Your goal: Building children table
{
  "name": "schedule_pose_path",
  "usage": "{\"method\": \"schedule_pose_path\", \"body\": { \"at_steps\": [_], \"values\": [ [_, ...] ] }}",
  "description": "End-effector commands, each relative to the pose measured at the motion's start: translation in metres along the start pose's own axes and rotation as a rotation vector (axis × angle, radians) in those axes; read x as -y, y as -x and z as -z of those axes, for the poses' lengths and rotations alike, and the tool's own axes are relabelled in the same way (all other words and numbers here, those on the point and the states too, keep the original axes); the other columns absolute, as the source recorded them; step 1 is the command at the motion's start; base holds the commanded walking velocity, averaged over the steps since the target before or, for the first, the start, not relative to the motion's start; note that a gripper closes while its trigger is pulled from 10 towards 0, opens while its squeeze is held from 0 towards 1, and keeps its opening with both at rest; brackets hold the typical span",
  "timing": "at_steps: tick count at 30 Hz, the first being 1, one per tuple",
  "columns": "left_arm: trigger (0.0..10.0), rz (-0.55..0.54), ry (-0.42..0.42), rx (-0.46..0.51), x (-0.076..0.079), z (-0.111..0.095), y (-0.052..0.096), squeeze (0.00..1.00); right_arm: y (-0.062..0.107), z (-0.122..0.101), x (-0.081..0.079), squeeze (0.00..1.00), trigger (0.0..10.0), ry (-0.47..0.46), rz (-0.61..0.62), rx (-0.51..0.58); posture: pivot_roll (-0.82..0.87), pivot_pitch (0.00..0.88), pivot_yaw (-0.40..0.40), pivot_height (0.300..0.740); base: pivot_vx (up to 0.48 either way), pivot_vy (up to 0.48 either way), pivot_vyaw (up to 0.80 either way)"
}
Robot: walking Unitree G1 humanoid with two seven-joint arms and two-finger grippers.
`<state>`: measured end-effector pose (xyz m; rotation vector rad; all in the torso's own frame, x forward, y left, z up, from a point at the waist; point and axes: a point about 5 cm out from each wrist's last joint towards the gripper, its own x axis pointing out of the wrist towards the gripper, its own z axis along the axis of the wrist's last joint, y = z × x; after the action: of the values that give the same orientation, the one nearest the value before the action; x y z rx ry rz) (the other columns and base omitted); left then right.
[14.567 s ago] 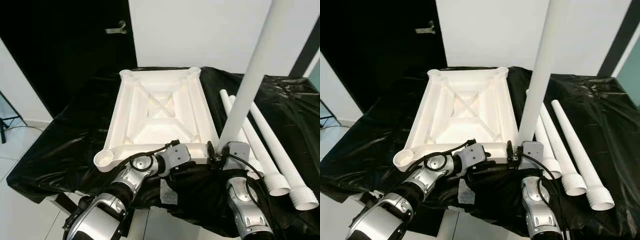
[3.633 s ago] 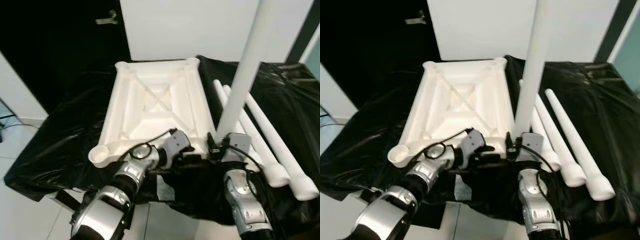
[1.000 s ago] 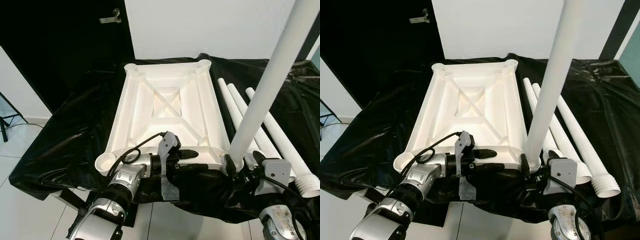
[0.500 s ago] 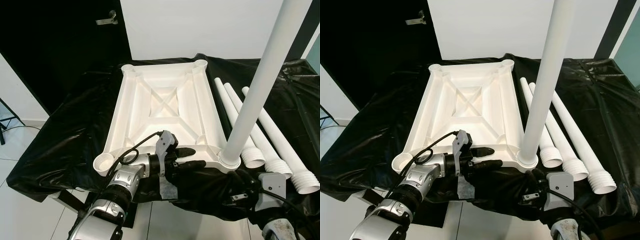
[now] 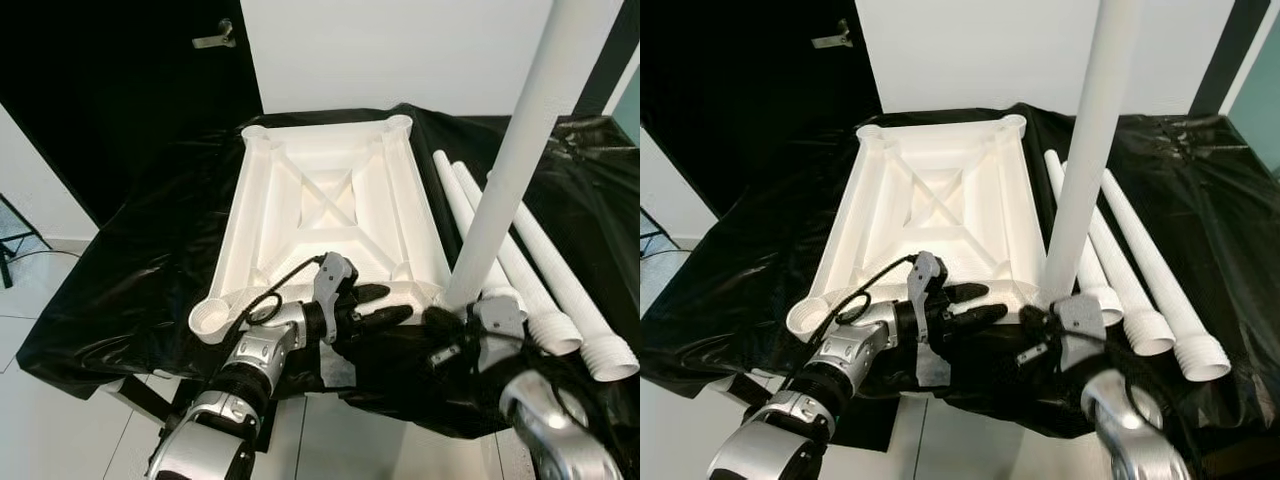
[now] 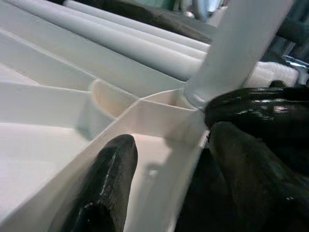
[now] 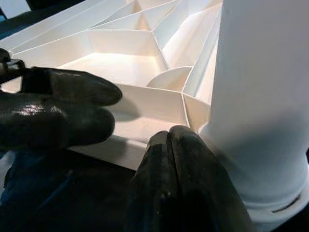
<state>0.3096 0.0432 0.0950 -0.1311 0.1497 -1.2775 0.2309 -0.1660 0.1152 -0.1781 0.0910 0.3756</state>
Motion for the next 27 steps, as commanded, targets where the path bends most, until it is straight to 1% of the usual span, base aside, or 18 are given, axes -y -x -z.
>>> {"method": "schedule_pose_path", "body": {
  "at_steps": [1, 2, 3, 4, 6, 8, 9, 13, 14, 18, 19, 20, 21, 22, 23, 24, 25, 27],
  "values": [
    [10.0, -0.021, 0.002, -0.017, -0.002, 0.001, 0.002, 0.00, -0.002, 0.006, 0.007, 0.00, 2.6, 0.000, 0.033, -0.036, -0.16, 0.000, 0.063, 0.740, 0.000, 0.000, 0.00],
    [10.0, -0.023, 0.002, -0.019, -0.002, 0.002, 0.003, 0.00, -0.008, 0.005, 0.011, 0.00, 2.4, 0.011, 0.054, -0.036, -0.15, 0.000, 0.063, 0.740, 0.000, 0.000, 0.00],
    [10.0, -0.023, 0.002, -0.019, -0.002, 0.002, 0.003, 0.00, -0.008, 0.005, 0.011, 0.00, 2.4, 0.011, 0.054, -0.036, -0.15, 0.000, 0.063, 0.740, 0.000, 0.000, 0.00],
    [10.0, -0.025, 0.001, -0.020, -0.003, 0.002, 0.004, 0.00, -0.013, 0.004, 0.014, 0.00, 2.3, 0.015, 0.077, -0.036, -0.14, 0.000, 0.063, 0.740, 0.000, 0.000, 0.00],
    [10.0, -0.028, 0.000, -0.021, -0.003, 0.003, 0.005, 0.00, -0.018, 0.003, 0.015, 0.00, 2.3, 0.015, 0.097, -0.033, -0.14, 0.000, 0.063, 0.740, 0.000, 0.000, 0.00],
    [10.0, -0.028, 0.000, -0.021, -0.003, 0.003, 0.005, 0.00, -0.018, 0.003, 0.015, 0.00, 2.3, 0.015, 0.097, -0.033, -0.14, 0.000, 0.063, 0.740, 0.000, 0.000, 0.00],
    [10.0, -0.035, -0.002, -0.018, -0.003, 0.003, 0.006, 0.00, -0.021, 0.003, 0.015, 0.00, 2.6, 0.011, 0.128, -0.029, -0.14, 0.000, 0.064, 0.740, 0.000, 0.000, 0.00],
    [10.0, -0.044, -0.003, -0.012, -0.004, 0.002, 0.005, 0.00, -0.026, 0.003, 0.016, 0.00, 2.4, 0.015, 0.191, -0.025, -0.15, 0.000, 0.068, 0.740, 0.000, 0.000, 0.00],
    [10.0, -0.044, -0.004, -0.011, -0.004, 0.002, 0.004, 0.00, -0.029, 0.002, 0.014, 0.00, 2.7, 0.015, 0.203, -0.019, -0.15, 0.000, 0.070, 0.740, 0.000, 0.000, 0.00],
    [10.0, -0.042, -0.004, -0.011, -0.004, 0.002, 0.002, 0.00, -0.032, 0.000, 0.011, 0.00, 2.7, 0.015, 0.204, -0.013, -0.15, 0.000, 0.071, 0.740, 0.000, 0.000, 0.00],
    [10.0, -0.039, -0.004, -0.010, -0.003, 0.002, 0.001, 0.00, -0.033, -0.002, 0.005, 0.00, 4.0, 0.007, 0.169, -0.004, -0.15, 0.000, 0.072, 0.740, 0.000, 0.000, 0.00],
    [10.0, -0.038, -0.003, -0.008, -0.003, 0.001, 0.000, 0.00, -0.034, -0.005, -0.001, 0.00, 4.5, 0.002, 0.128, 0.007, -0.15, 0.000, 0.071, 0.740, 0.000, 0.000, 0.00],
    [10.0, -0.038, -0.003, -0.008, -0.003, 0.001, 0.000, 0.00, -0.034, -0.005, -0.001, 0.00, 4.5, 0.002, 0.128, 0.007, -0.15, 0.000, 0.071, 0.740, 0.000, 0.000, 0.00],
    [10.0, -0.038, -0.002, -0.006, -0.003, 0.000, 0.000, 0.00, -0.033, -0.007, -0.006, 0.00, 6.2, -0.004, 0.090, 0.011, -0.15, 0.000, 0.071, 0.740, 0.000, 0.000, 0.00],
    [10.0, -0.038, -0.001, -0.006, -0.004, 0.000, 0.000, 0.00, -0.031, -0.009, -0.010, 0.00, 8.1, -0.009, 0.065, 0.014, -0.15, 0.000, 0.071, 0.740, 0.000, 0.000, 0.00],
    [10.0, -0.038, -0.001, -0.006, -0.004, 0.000, 0.000, 0.00, -0.031, -0.009, -0.010, 0.00, 8.1, -0.009, 0.065, 0.014, -0.15, 0.000, 0.071, 0.740, 0.000, 0.000, 0.00],
    [10.0, -0.040, 0.001, -0.007, -0.004, 0.000, 0.001, 0.00, -0.028, -0.010, -0.011, 0.00, 10.0, -0.012, 0.056, 0.013, -0.15, 0.000, 0.070, 0.740, 0.000, 0.000, 0.00],
    [10.0, -0.041, 0.005, -0.012, -0.005, 0.001, 0.003, 0.00, -0.024, -0.012, -0.011, 0.00, 10.0, -0.016, 0.052, 0.006, -0.15, 0.000, 0.069, 0.740, 0.000, 0.000, 0.00]
  ]
}}
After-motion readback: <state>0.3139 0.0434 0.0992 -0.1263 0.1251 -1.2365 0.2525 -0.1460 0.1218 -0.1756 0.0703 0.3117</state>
